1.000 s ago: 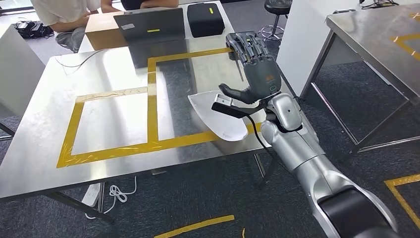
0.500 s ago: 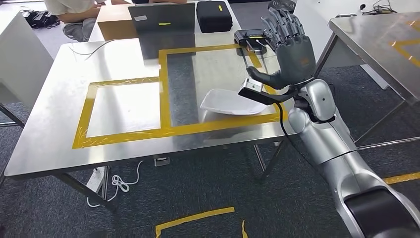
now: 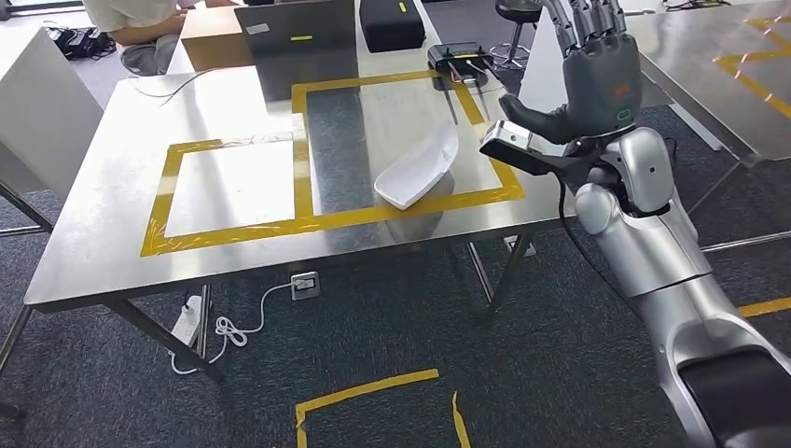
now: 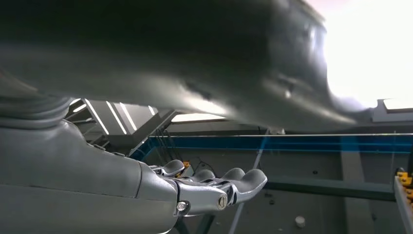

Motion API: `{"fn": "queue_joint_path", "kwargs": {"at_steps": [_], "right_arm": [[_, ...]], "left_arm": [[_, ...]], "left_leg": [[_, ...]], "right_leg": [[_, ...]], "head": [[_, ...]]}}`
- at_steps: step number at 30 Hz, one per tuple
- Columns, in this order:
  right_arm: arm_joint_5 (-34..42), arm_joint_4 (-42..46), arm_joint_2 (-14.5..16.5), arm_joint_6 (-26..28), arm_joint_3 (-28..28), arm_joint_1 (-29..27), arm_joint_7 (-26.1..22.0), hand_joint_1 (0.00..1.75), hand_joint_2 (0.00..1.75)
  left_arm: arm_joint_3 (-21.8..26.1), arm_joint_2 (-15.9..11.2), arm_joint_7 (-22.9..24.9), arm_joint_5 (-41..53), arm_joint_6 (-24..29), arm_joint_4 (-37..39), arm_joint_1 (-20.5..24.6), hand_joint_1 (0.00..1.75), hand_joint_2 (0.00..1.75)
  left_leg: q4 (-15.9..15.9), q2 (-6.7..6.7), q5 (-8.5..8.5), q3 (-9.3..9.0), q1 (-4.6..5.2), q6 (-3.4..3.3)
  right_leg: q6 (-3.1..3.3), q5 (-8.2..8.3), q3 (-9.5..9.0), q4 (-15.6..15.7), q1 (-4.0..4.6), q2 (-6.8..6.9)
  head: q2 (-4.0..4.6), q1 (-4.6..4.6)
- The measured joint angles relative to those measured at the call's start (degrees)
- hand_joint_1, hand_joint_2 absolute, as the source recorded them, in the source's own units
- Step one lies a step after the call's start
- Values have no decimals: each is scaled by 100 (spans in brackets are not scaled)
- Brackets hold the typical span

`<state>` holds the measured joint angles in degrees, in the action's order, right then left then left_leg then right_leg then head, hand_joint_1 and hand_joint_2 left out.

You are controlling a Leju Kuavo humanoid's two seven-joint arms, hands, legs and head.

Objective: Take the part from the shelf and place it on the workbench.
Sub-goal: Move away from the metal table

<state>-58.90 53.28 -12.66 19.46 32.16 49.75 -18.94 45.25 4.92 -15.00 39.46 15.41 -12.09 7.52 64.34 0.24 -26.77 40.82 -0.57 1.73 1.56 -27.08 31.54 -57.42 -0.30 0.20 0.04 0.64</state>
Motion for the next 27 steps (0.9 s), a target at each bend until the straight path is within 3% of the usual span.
{"fn": "queue_joint_path", "kwargs": {"at_steps": [2, 3, 4, 6, 8, 10, 12, 14, 17, 18, 19, 20, 22, 24, 27], "right_arm": [[18, 18, -35, -35, -14, -1, 5, 0, 0], [24, 22, -63, -51, -19, -12, 8, 0, 0], [28, 28, -94, -62, -23, -29, 10, 0, 0], [35, 60, -180, -67, -41, -66, 13, 0, 0], [50, 120, -279, -60, -82, -87, 15, 0, 0], [69, 168, -371, -50, -131, -109, 14, 0, 0], [81, 191, -459, -45, -172, -161, 12, 0, 0], [88, 208, -544, -42, -199, -209, 15, 0, 0], [92, 219, -617, -46, -215, -245, 16, 0, 0], [92, 220, -628, -53, -217, -263, 16, 0, 0], [92, 220, -635, -61, -217, -278, 15, 0, 0], [93, 224, -639, -67, -219, -286, 15, 0, 0], [96, 245, -639, -72, -231, -265, 13, 0, 0], [97, 272, -635, -77, -251, -226, 12, 0, 0], [84, 282, -623, -90, -265, -147, 10, 0, 0]], "left_arm": [[-3, -70, 72, 18, -119, 2, -36, 0, 0], [-3, -107, 99, 20, -170, 2, -58, 0, 0], [-3, -142, 119, 24, -219, 2, -78, 0, 0], [-4, -215, 146, 39, -308, 1, -106, 0, 0], [-7, -273, 161, 62, -345, -3, -122, 0, 0], [-11, -310, 164, 74, -350, -5, -155, 0, 0], [-21, -335, 166, 94, -353, -4, -198, 0, 0], [-41, -347, 170, 125, -353, -3, -227, 0, 0], [-70, -356, 170, 168, -348, -2, -254, 0, 0], [-81, -356, 168, 182, -346, -2, -261, 0, 0], [-91, -356, 166, 193, -345, -2, -267, 0, 0], [-99, -356, 162, 197, -345, -2, -272, 0, 0], [-103, -348, 146, 201, -344, -2, -275, 0, 0], [-105, -329, 115, 201, -344, -2, -274, 0, 0], [-109, -317, 88, 201, -344, 0, -275, 0, 0]], "left_leg": [[728, -2, -446, 169, -17, 55], [967, -2, -499, 179, -24, 77], [1024, -3, -437, 100, -32, 92], [538, -6, -191, -351, -57, 113], [-180, 8, -195, -858, -49, 84], [-475, 32, -278, -1014, -15, -13], [-494, 29, -201, -938, -9, -137], [-510, 11, -95, -839, -16, -245], [-508, -4, 67, -644, 8, -324], [-506, -5, 118, -577, 22, -333], [-505, -5, 167, -515, 36, -338], [-504, -4, 213, -459, 50, -339], [-503, 1, 304, -364, 74, -326], [-517, 2, 394, -311, 69, -280], [-573, 3, 512, -284, 40, -173]], "right_leg": [[10, 116, 152, -9, -4, -2], [0, 172, 231, -18, -8, -1], [-18, 227, 311, -29, -15, -1], [-73, 323, 458, -66, -35, 4], [-146, 402, 570, -105, -40, 15], [-220, 486, 617, -107, -34, 23], [-288, 546, 643, -91, -46, 22], [-343, 306, 755, -301, -61, 15], [-381, -458, 1085, -1383, -56, 10], [-374, -571, 1129, -1673, -52, 9], [-355, -560, 1078, -1767, -45, 8], [-324, -457, 916, -1636, -32, 5], [-210, -250, 342, -861, 22, -8], [-134, -202, -77, -197, 86, -14], [-83, -109, -113, 6, 115, -3]], "head": [[0, -7], [0, -7], [0, -8], [0, -8], [0, -6], [0, -2], [0, -1], [0, 3], [0, 9], [0, 9], [0, 9], [0, 9], [0, 7], [0, 7], [0, 21]]}}
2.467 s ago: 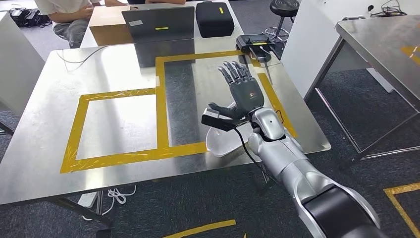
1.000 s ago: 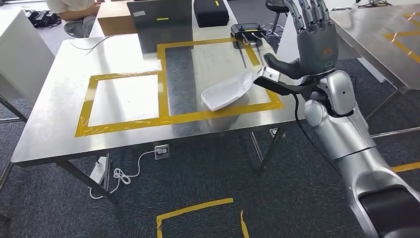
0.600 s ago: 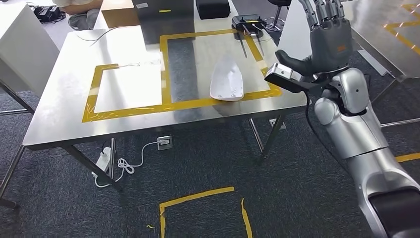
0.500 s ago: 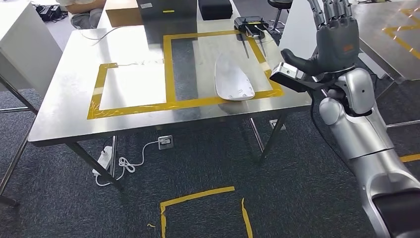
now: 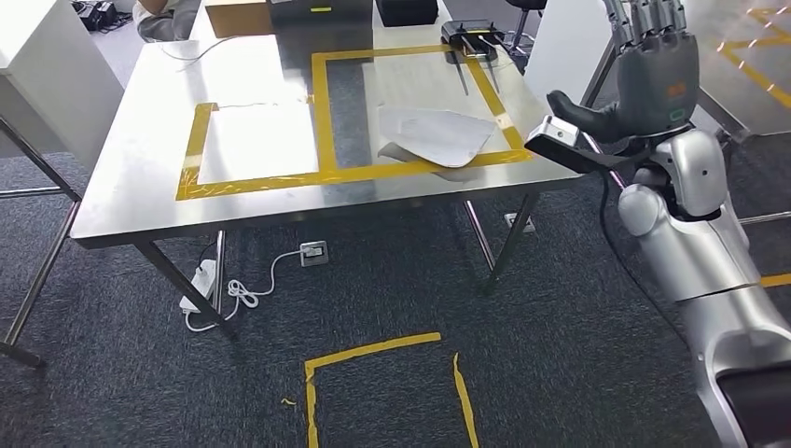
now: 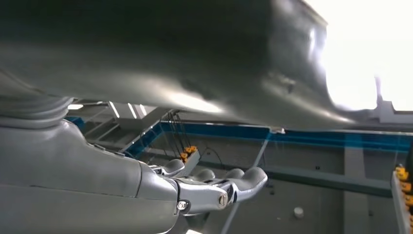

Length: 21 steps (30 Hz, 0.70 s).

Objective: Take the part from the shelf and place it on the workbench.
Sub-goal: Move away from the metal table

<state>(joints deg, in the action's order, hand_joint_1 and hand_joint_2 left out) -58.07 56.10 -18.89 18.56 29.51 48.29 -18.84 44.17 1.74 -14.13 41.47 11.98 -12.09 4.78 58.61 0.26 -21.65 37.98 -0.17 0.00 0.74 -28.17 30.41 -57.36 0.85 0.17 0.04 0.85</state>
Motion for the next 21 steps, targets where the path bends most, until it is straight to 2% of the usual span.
{"fn": "queue_joint_path", "kwargs": {"at_steps": [1, 2, 3, 5, 6, 7, 8, 9, 11, 12, 13, 15, 16, 17, 18, 20, 21], "right_arm": [[-5, -2, 11, -5, -1, 31, -1, 0, 0], [-9, -6, 26, -10, -1, 58, -1, 0, 0], [-13, -11, 44, -18, -1, 79, -1, 0, 0], [-21, -23, 73, -39, 0, 101, 0, 0, 0], [-27, -32, 86, -53, 1, 102, 2, 0, 0], [-36, -43, 98, -68, 1, 103, 6, 0, 0], [-44, -58, 111, -81, 1, 106, 11, 0, 0], [-49, -74, 121, -86, -1, 112, 21, 0, 0], [-50, -101, 131, -54, -26, 125, 55, 0, 0], [-50, -110, 137, -23, -44, 129, 75, 0, 0], [-53, -118, 144, 12, -60, 132, 91, 0, 0], [-62, -142, 156, 59, -72, 121, 103, 0, 0], [-67, -156, 157, 76, -74, 109, 105, 0, 0], [-73, -171, 157, 90, -77, 97, 109, 0, 0], [-86, -185, 157, 106, -81, 89, 113, 0, 0], [-120, -209, 157, 125, -91, 81, 122, 0, 0], [-136, -219, 157, 127, -95, 74, 128, 0, 0]], "left_arm": [[-2, 2, -2, 5, 0, 2, -1, 0, 0], [-3, 4, -2, 13, 0, 4, -1, 0, 0], [-5, 4, -2, 22, 0, 6, 1, 0, 0], [-9, 1, -2, 34, 0, 8, 3, 0, 0], [-12, -2, -2, 36, 0, 9, 3, 0, 0], [-15, -3, -2, 37, 0, 10, 4, 0, 0], [-18, -3, -2, 39, 0, 11, 6, 0, 0], [-20, -3, -2, 41, 0, 13, 10, 0, 0], [-22, -2, -3, 45, 0, 13, 27, 0, 0], [-23, -1, -5, 46, 0, 13, 31, 0, 0], [-23, 1, -10, 47, 0, 14, 33, 0, 0], [-23, 1, -17, 48, 0, 18, 24, 0, 0], [-23, 2, -22, 49, 0, 20, 24, 0, 0], [-23, 3, -24, 49, 0, 22, 24, 0, 0], [-23, 4, -26, 50, 0, 23, 25, 0, 0], [-23, 5, -29, 51, 0, 24, 28, 0, 0], [-23, 5, -31, 52, 0, 24, 27, 0, 0]], "left_leg": [[22, 1, -43, 29, 2, 33], [128, 3, -176, 77, 3, 64], [355, 3, -400, 154, -3, 95], [1044, 2, -896, 330, -29, 160], [1343, 1, -1024, 376, -44, 192], [1493, 0, -1026, 352, -59, 221], [1454, -1, -922, 234, -74, 246], [1225, -2, -772, 23, -93, 269], [533, 3, -710, -462, -105, 293], [283, 15, -747, -616, -100, 268], [151, 29, -808, -681, -84, 227], [131, 45, -755, -635, -69, 100], [130, 38, -716, -600, -68, 45], [123, 28, -663, -551, -72, -12], [115, 18, -604, -489, -77, -60], [120, 7, -478, -345, -64, -110], [122, 4, -414, -260, -55, -118]], "right_leg": [[28, 61, 17, 44, -19, 14], [59, 128, 44, 83, -45, 28], [78, 193, 82, 112, -71, 43], [94, 297, 205, 109, -81, 50], [84, 350, 282, 99, -89, 51], [69, 402, 364, 82, -99, 52], [48, 450, 453, 54, -113, 52], [21, 491, 539, 17, -129, 53], [-51, 556, 692, -72, -151, 56], [-89, 591, 742, -107, -150, 58], [-124, 632, 776, -125, -144, 60], [-187, 716, 808, -122, -145, 60], [-216, 692, 836, -141, -156, 55], [-244, 564, 888, -246, -165, 49], [-266, 343, 969, -461, -171, 41], [-294, -223, 1176, -1184, -171, 29], [-296, -391, 1243, -1535, -169, 27]], "head": [[0, -1], [0, -8], [0, -12], [0, -21], [0, -21], [0, -21], [0, -21], [0, -21], [0, -24], [0, -21], [0, -20], [0, -17], [0, -18], [0, -14], [0, -12], [0, -7], [0, -7]]}}
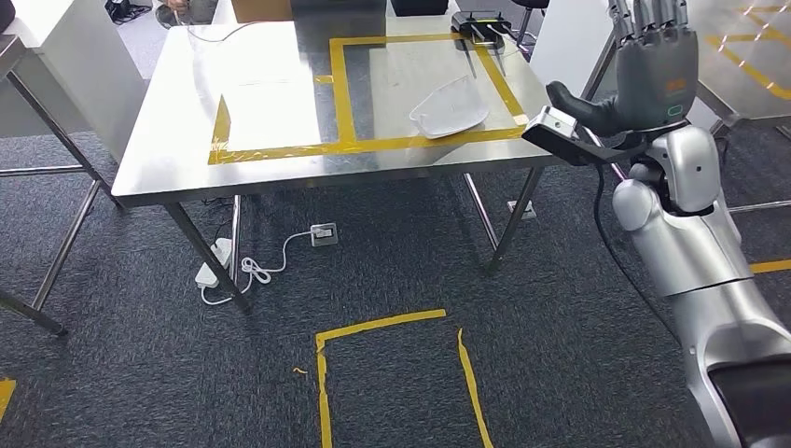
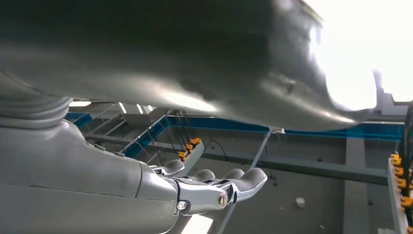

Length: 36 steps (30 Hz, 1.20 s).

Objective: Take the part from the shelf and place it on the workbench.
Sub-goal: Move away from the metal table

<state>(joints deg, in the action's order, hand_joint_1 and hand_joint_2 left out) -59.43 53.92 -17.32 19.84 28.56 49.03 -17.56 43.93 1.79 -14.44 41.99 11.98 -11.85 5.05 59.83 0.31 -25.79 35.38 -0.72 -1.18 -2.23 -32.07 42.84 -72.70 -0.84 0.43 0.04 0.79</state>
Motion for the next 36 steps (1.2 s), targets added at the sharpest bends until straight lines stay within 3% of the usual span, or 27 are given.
{"fn": "queue_joint_path", "kwargs": {"at_steps": [1, 2, 3, 4, 6, 8, 9, 11, 13, 15, 16, 17, 18, 19, 21, 22, 24, 28, 33, 36], "right_arm": [[-10, -11, 2, 0, -2, -6, 13, 0, 0], [-16, -22, 4, 1, -5, -12, 30, 0, 0], [-21, -32, 8, 4, -12, -14, 51, 0, 0], [-25, -41, 15, 2, -25, -12, 77, 0, 0], [-30, -50, 39, -24, -76, -22, 142, 0, 0], [-13, -56, 60, -74, -143, -50, 190, 0, 0], [20, -63, 68, -102, -175, -69, 190, 0, 0], [141, -86, 91, -193, -240, -87, 165, 0, 87], [265, -118, 126, -287, -320, -96, 139, 0, 175], [343, -162, 147, -331, -388, -106, 89, 0, 175], [377, -186, 153, -336, -412, -116, 52, 0, 175], [412, -206, 155, -338, -431, -126, 11, 0, 175], [445, -221, 159, -343, -449, -136, -22, 0, 175], [475, -232, 162, -346, -471, -144, -49, 0, 175], [508, -242, 168, -339, -521, -152, -75, 0, 175], [511, -242, 171, -326, -541, -154, -78, 0, 175], [502, -242, 184, -304, -560, -162, -74, 0, 175], [478, -242, 200, -300, -561, -185, -31, 0, 175], [456, -240, 204, -313, -561, -194, -12, 0, 175], [450, -240, 216, -315, -561, -199, -10, 0, 175]], "left_arm": [[0, 0, -2, 0, 0, 0, 0, 0, 0], [0, 1, -5, 0, 0, 0, 0, 0, 0], [0, 3, -9, 0, 0, 0, -1, 0, 0], [0, 7, -14, 0, 0, 0, 0, 0, 0], [0, 26, -25, 0, -1, 0, 2, 0, 0], [0, 42, -41, -1, -5, 0, 2, 0, 0], [1, 42, -57, -6, -11, 1, 0, 0, 0], [2, 44, -115, -23, -33, 3, -5, 0, 0], [3, 44, -182, -54, -39, 4, -3, 0, 0], [7, 38, -230, -95, -18, 3, 2, 0, 0], [11, 36, -250, -112, -7, 3, 3, 0, 0], [15, 36, -269, -124, -2, 3, 3, 0, 0], [18, 36, -286, -129, 3, 3, 3, 0, 44], [21, 36, -303, -132, 7, 3, 6, 0, 87], [31, 35, -340, -138, 15, -1, 15, 0, 175], [37, 36, -356, -142, 18, -2, 17, 0, 175], [48, 40, -376, -152, 26, -3, 17, 0, 175], [63, 48, -384, -167, 42, -2, 13, 0, 175], [99, 48, -414, -173, 57, -2, 12, 0, 175], [114, 48, -417, -172, 70, -2, 11, 0, 175]], "left_leg": [[3, -2, 67, 88, 9, -2], [7, -3, 135, 175, 15, 1], [9, -3, 200, 256, 20, 7], [11, -3, 262, 322, 22, 17], [-1, 2, 377, 404, 25, 65], [-47, 6, 490, 420, 10, 140], [-90, 7, 546, 418, 9, 182], [-82, 7, 503, 474, 9, 245], [308, 2, 85, 623, 4, 291], [1034, -1, -374, 799, 2, 337], [1339, -2, -451, 847, 1, 353], [1476, -2, -392, 814, 1, 360], [1423, -3, -259, 683, 1, 359], [1178, -3, -129, 449, 0, 351], [420, -1, -152, -119, 12, 314], [128, 5, -233, -308, 21, 284], [-87, 15, -314, -421, 42, 211], [-102, 13, -249, -376, 55, 118], [-92, 8, -186, -317, 63, 72], [-87, 8, -174, -302, 66, 66]], "right_leg": [[8, -37, 0, -224, 2, -1], [25, 52, -94, -262, 7, -2], [53, 208, -296, -94, 17, -4], [93, 320, -580, 238, 33, -7], [168, 271, -1144, 1028, 80, -12], [220, 154, -1346, 1416, 125, -18], [244, 193, -1322, 1448, 130, -19], [313, 325, -1261, 1522, 102, -9], [361, 474, -1165, 1581, 64, 0], [378, 593, -1031, 1582, 58, -1], [375, 646, -963, 1574, 58, 0], [368, 697, -889, 1562, 58, 0], [357, 745, -814, 1545, 58, 0], [341, 787, -742, 1522, 57, 1], [291, 855, -627, 1474, 61, 5], [261, 882, -597, 1454, 66, 9], [221, 921, -574, 1442, 75, 12], [392, 990, -558, 1488, 82, 9], [227, 1123, -552, 1576, 75, 6], [183, 1152, -544, 1584, 72, 6]], "head": [[0, 0], [0, 0], [0, 0], [0, 0], [0, -4], [0, 0], [0, 6], [0, 9], [0, -14], [0, -32], [0, -33], [0, -33], [0, -34], [0, -34], [0, -33], [0, -31], [0, -32], [0, -40], [0, -39], [0, -39]]}}
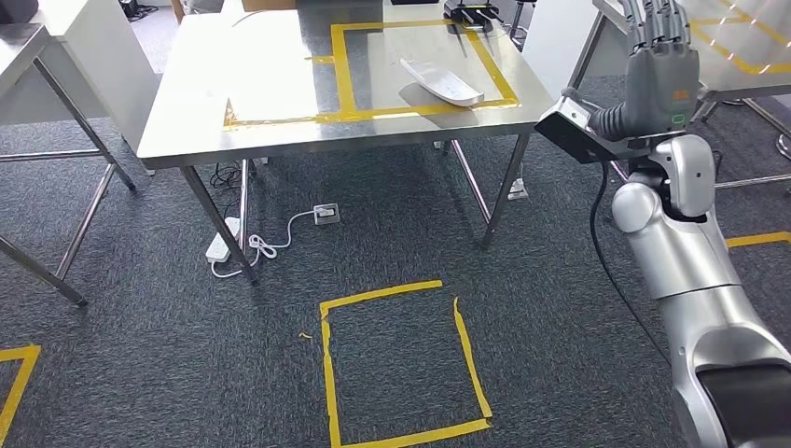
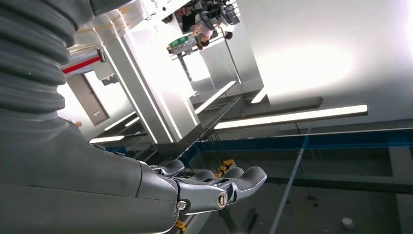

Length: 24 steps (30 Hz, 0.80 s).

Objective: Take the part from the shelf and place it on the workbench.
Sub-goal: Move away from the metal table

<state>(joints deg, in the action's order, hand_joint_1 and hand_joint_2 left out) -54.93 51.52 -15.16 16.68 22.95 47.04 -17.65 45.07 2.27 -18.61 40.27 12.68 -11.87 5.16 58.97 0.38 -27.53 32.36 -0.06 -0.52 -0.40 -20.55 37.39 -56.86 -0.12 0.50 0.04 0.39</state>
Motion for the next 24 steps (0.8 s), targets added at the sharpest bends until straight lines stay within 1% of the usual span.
{"fn": "queue_joint_path", "kwargs": {"at_steps": [5, 10, 12, 13, 14, 16, 17, 18, 19, 20, 21, 24], "right_arm": [[-22, -2, 69, -23, 0, 0, 58, 0, 175], [-56, -2, 126, -40, 0, -2, 96, 0, 175], [84, -2, 135, -198, -2, -2, 185, 0, 175], [362, -2, 138, -424, -7, -1, 378, 0, 175], [842, -3, 140, -695, -14, -2, 651, 0, 175], [2376, -4, 151, -1121, -26, -11, 1130, 0, 175], [3154, -4, 157, -1183, -28, -15, 1204, 0, 175], [3779, -4, 165, -1194, -28, -17, 1196, 0, 175], [4090, -4, 170, -1193, -28, -17, 1166, 0, 175], [4139, -5, 174, -1185, -28, -17, 1130, 0, 175], [3969, -5, 177, -1168, -28, -17, 1095, 0, 175], [3162, -6, 183, -1061, -28, -15, 946, 0, 175]], "left_arm": [[42, 0, 69, 47, 145, -1, 4, 0, 175], [48, 0, 84, 186, 289, 0, 7, 0, 175], [48, 0, 189, 116, 278, 1, 7, 0, 175], [47, 0, 392, -117, 109, 1, 13, 0, 175], [47, 0, 667, -536, -128, 1, 25, 0, 175], [49, 1, 1161, -1781, -572, 1, 36, 0, 175], [51, 2, 1249, -2327, -653, 2, 31, 0, 175], [52, 3, 1260, -2668, -676, 3, 22, 0, 175], [53, 5, 1243, -2763, -672, 3, 21, 0, 175], [53, 5, 1215, -2714, -659, 3, 22, 0, 175], [53, 5, 1184, -2573, -637, 2, 25, 0, 175], [53, 4, 1044, -2150, -512, 0, 27, 0, 175]], "left_leg": [[1, -6, 8, 14, 1, 9], [0, -7, 22, 36, -1, 32], [0, -8, 24, 43, -2, 36], [0, -9, 24, 45, -2, 38], [0, -9, 25, 49, -3, 40], [-1, -9, 32, 61, -4, 49], [-1, -11, 36, 68, -5, 55], [0, -12, 40, 74, -5, 60], [0, -12, 42, 79, -5, 62], [0, -12, 43, 81, -5, 64], [0, -12, 43, 82, -5, 64], [-1, -13, 44, 84, -7, 67]], "right_leg": [[-27, 12, 19, -3, 1, -2], [-29, 13, 55, -21, 4, -2], [-29, 13, 66, -29, 4, -3], [-28, 13, 70, -32, 4, -3], [-28, 13, 73, -36, 4, -4], [-22, 17, 86, -41, 4, -4], [-18, 22, 96, -44, 5, -7], [-14, 26, 106, -45, 5, -9], [-13, 29, 112, -45, 5, -12], [-13, 30, 115, -46, 6, -13], [-13, 30, 117, -48, 6, -12], [-12, 29, 120, -53, 7, -12]], "head": [[0, -2], [0, -2], [0, -3], [0, -3], [0, -3], [0, -3], [0, -2], [0, -3], [0, -3], [0, -3], [0, -3], [0, -3]]}}
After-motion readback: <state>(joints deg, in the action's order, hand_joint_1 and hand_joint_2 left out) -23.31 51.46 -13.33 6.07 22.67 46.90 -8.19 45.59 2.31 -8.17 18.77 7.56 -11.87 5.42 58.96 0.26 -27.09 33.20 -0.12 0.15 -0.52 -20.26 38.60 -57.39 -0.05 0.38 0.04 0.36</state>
